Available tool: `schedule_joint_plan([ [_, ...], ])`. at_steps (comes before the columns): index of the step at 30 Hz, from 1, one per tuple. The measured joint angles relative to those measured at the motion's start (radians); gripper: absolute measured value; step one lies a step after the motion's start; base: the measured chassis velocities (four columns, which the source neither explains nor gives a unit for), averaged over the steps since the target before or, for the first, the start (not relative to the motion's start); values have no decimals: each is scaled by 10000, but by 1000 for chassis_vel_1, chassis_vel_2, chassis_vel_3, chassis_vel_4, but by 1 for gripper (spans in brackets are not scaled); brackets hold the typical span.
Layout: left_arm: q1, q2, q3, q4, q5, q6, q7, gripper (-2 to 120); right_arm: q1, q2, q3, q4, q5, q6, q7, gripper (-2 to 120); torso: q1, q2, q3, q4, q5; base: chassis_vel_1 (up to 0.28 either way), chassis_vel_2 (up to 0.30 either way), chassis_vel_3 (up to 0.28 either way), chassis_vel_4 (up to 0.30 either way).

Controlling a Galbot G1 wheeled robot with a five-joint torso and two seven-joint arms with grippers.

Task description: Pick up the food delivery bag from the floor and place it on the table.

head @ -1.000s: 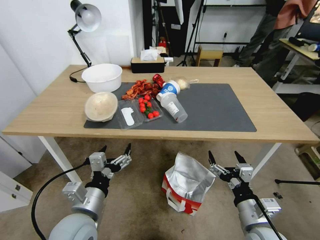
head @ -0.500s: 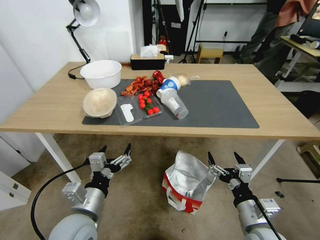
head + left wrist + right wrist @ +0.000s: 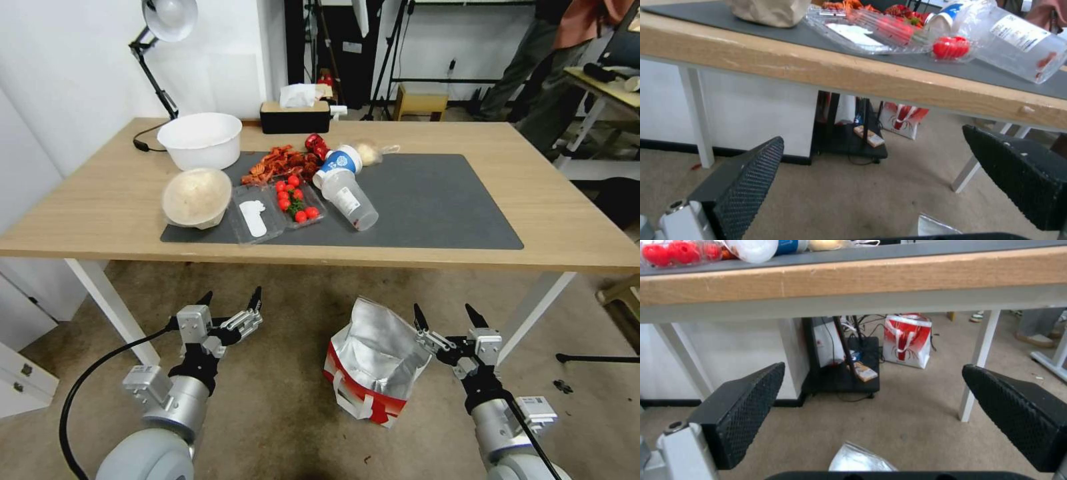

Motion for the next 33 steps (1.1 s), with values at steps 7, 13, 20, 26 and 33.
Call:
schedule_joint_plan([
  [7, -34, 5, 11, 0, 1, -5, 19, 100, -28, -10, 20, 34, -4, -7, -9, 100, -131, -329, -198, 0, 0, 0, 0, 0, 0],
  [13, -53, 18, 5, 7, 0, -8, 18, 100, -22, -11, 25, 32, -5, -15, -9, 100, -225, -556, -333, 0, 0, 0, 0, 0, 0],
  [20, -59, 20, 0, 19, -10, -23, 8, 100, -16, -17, 26, 22, -13, -20, -12, 100, -365, -899, -536, 0, 0, 0, 0, 0, 0],
  [26, -60, 22, -21, 20, -9, -23, 5, 100, -17, -25, 36, 8, -13, -21, -22, 100, -460, -1143, -685, 0, 0, 0, 0, 0, 0],
  [33, -56, 36, -49, 20, -13, -97, 29, 100, -22, -22, 38, 1, -15, -17, -29, 100, -576, -1424, -851, 0, 0, 0, 0, 0, 0],
])
